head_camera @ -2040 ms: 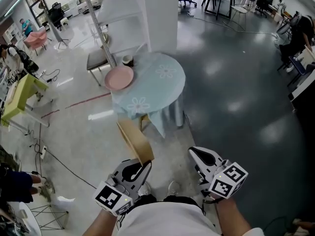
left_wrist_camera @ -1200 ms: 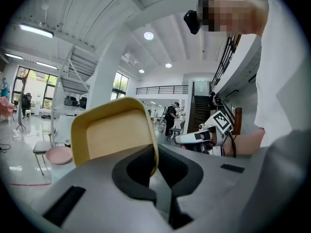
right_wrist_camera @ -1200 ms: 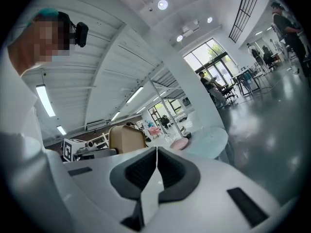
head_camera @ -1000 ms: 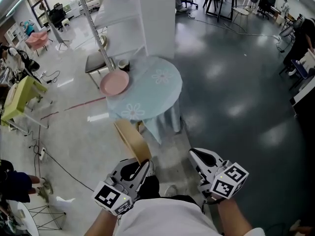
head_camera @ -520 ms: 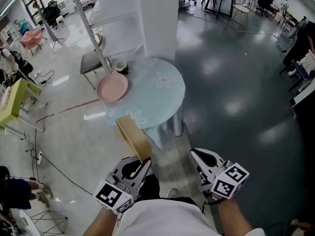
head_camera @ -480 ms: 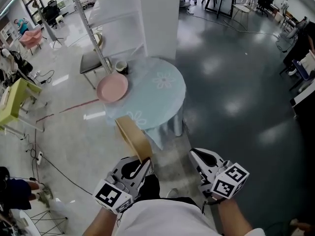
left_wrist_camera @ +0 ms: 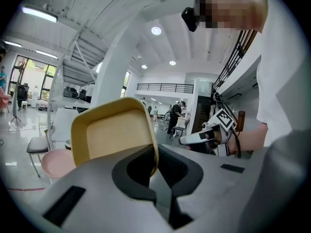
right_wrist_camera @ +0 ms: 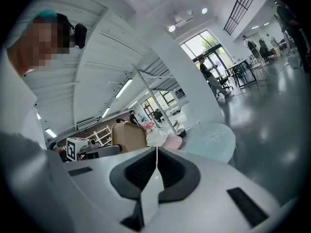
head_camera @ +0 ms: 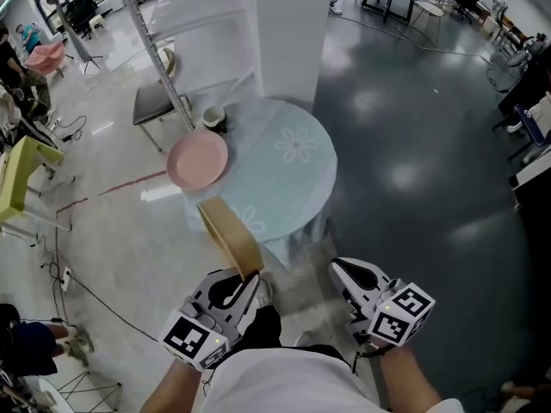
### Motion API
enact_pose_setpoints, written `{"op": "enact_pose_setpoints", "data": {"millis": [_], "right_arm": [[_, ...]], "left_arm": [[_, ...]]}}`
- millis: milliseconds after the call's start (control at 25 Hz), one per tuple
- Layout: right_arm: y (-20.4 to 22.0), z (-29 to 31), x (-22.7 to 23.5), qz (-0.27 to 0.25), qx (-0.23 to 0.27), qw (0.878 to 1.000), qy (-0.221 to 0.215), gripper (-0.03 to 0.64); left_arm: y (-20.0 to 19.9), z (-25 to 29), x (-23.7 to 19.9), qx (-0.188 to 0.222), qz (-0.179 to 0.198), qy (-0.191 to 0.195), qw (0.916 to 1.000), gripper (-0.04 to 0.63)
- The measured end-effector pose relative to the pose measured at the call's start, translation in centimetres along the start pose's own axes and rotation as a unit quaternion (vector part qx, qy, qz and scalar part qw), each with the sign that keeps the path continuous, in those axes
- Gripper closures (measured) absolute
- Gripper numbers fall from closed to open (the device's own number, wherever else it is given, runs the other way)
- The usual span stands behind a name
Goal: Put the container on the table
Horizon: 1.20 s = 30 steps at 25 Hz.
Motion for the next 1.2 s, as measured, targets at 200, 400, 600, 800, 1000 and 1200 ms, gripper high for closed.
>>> {"op": "enact_pose_setpoints", "data": {"millis": [200,400,600,800,1000,1200], "right_arm": [[-1.7,3.5,1.0,0.004,-0.009,1.000,0.006,0.592],[-3.4,7.2,1.9,0.004,-0.014,1.000,0.014,0.592],[-5.1,10.5,2.8,0.008,-0.012,1.000,0.022,0.592],[-6.4,12.9,3.5,0.013,-0.005,1.000,0.026,0.592],[-7.1,15.2,4.1,0.013,-0.004,0.999,0.036,0.592],[-7.8,16.7,4.5,0.015,-0.006,0.999,0.047,0.592]], "left_arm": [[-0.7,1.3,-3.7,-0.005,-0.006,0.005,1.0000,0.568],[-1.5,3.0,-7.8,-0.007,-0.011,0.016,0.9998,0.568],[-2.8,4.6,-11.5,-0.011,0.000,0.030,0.9995,0.567],[-3.4,5.5,-14.4,-0.010,-0.001,0.035,0.9993,0.567],[-3.5,6.4,-17.3,-0.011,-0.004,0.044,0.9989,0.568],[-3.8,7.2,-19.3,-0.010,-0.006,0.056,0.9984,0.568]]}}
Point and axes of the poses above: the fingertips, and each gripper's own axes: z forward along the fingers, x to its right, y out of its underside, the point moved 9 cm from there along -z, backward along the fingers, and after that the axes turned 5 degrees about -y, right-handed, at the moved point
